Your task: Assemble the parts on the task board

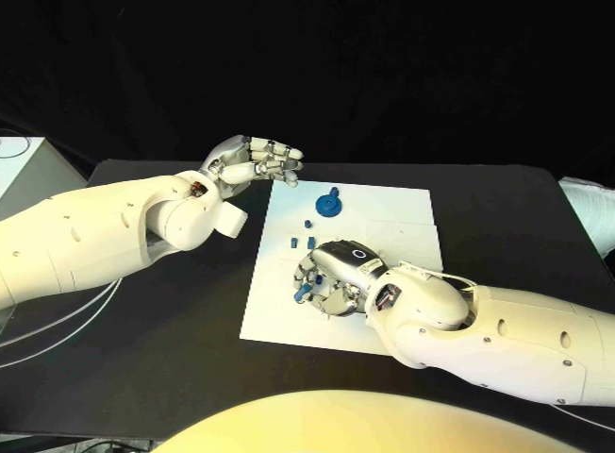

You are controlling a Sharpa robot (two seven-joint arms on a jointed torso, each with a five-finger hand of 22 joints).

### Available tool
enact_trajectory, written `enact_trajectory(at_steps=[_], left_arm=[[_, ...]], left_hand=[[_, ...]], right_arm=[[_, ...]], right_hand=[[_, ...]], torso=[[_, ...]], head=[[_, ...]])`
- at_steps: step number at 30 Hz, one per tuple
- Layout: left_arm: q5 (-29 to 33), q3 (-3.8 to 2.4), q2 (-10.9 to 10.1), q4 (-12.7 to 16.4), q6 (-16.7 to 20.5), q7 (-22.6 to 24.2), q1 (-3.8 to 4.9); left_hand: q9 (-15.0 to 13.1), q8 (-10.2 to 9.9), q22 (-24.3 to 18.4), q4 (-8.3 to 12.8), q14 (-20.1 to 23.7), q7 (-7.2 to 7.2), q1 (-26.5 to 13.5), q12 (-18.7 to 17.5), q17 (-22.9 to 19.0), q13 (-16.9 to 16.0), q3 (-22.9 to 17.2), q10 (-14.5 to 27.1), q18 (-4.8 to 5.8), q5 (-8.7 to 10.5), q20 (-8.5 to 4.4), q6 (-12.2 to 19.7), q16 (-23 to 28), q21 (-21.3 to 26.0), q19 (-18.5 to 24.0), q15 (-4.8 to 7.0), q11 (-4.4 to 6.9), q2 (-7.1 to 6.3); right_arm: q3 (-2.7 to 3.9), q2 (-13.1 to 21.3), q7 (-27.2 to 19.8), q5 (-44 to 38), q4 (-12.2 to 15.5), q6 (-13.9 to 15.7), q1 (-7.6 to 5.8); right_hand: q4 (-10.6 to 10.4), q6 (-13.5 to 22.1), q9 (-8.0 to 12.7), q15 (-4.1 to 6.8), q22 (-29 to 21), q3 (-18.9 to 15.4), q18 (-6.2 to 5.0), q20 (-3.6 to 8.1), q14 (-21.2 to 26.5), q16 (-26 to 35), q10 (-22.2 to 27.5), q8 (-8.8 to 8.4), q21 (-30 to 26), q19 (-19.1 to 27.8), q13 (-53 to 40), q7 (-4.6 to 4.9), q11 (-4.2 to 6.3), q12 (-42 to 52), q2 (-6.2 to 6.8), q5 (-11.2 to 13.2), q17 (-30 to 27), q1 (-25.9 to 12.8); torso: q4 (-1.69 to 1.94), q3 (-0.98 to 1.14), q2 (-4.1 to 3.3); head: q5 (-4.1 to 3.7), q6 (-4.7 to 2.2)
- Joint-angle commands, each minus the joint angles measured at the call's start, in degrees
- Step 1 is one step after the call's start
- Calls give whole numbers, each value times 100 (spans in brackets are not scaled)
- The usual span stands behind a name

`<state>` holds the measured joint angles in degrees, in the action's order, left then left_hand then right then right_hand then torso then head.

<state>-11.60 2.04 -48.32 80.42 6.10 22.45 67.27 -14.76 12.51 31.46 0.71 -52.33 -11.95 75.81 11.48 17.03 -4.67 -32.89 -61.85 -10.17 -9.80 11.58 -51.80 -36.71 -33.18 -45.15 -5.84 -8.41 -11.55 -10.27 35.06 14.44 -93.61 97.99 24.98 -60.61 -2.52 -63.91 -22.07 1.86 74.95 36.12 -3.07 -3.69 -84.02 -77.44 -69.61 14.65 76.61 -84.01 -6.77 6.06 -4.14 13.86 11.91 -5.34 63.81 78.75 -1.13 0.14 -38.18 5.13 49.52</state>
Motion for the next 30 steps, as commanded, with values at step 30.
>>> enact_trajectory(at_steps=[30], left_arm=[[37, -4, -23, 26, -71, 17, 2]], left_hand=[[17, 6, -18, -4, -20, -21, 49, -34, 18, 10, 45, -7, -4, -1, 30, 0, 51, 42, -41, -6, -26, 28]], right_arm=[[-19, -119, 247, -507, -149, -559, 63]], right_hand=[[25, -23, -363, 48, 910, 46, 35, 22, -110, 18, -254, 24, -18, -227, -18, 17, 207, 16, -149, -33, -11, 89]], torso=[[-9, 7, 2]], head=[[0, 48]])
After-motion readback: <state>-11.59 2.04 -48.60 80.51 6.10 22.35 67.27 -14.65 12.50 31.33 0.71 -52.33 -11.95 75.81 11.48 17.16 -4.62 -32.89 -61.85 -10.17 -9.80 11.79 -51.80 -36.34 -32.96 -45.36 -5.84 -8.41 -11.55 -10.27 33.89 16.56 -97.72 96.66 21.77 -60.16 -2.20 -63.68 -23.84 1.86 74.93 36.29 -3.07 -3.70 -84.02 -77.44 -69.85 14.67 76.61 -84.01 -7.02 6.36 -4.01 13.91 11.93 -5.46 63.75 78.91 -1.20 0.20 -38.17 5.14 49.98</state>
